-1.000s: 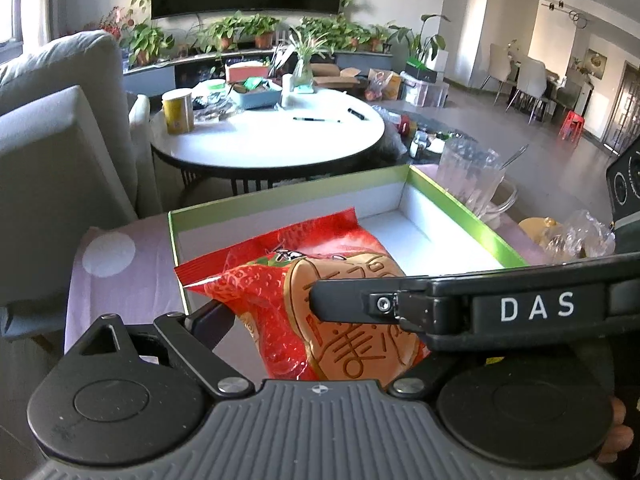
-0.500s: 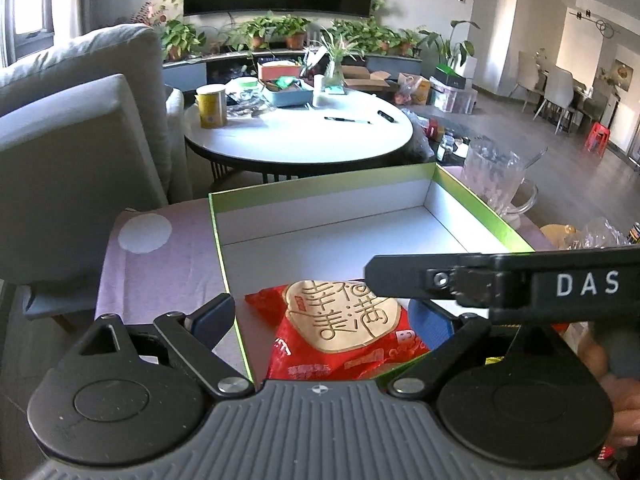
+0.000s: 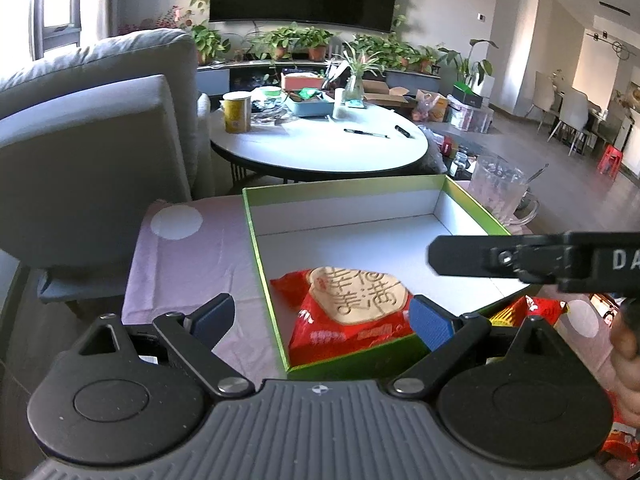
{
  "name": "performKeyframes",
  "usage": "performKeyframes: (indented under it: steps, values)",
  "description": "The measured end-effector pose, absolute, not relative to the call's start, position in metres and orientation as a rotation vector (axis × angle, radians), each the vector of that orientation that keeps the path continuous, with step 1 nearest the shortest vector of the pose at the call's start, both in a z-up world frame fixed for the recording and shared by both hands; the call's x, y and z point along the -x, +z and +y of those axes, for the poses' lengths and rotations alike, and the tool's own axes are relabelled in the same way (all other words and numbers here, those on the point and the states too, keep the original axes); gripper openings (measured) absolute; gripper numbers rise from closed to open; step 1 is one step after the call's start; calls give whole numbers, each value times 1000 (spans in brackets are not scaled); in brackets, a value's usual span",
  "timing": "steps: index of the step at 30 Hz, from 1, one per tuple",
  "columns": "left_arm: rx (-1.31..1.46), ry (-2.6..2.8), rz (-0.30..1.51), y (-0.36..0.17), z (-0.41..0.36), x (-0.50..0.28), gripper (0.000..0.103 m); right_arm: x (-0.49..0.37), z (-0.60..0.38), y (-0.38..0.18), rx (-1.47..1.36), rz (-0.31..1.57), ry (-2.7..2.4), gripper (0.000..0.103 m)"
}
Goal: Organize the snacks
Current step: 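Grasp the green-and-white curly snack bag with the right gripper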
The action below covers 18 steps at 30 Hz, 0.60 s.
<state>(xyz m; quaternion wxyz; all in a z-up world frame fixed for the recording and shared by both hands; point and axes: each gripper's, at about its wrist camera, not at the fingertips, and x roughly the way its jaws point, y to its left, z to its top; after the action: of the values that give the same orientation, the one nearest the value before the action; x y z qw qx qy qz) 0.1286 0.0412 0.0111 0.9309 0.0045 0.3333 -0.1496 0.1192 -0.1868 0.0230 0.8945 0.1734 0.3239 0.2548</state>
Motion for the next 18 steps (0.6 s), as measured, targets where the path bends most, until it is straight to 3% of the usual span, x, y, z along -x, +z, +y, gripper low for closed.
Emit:
performKeyframes:
  steps: [18]
  values:
    - [86,-198,775,-31,88,-99,94,-90,-189,18,-313,698,524,75]
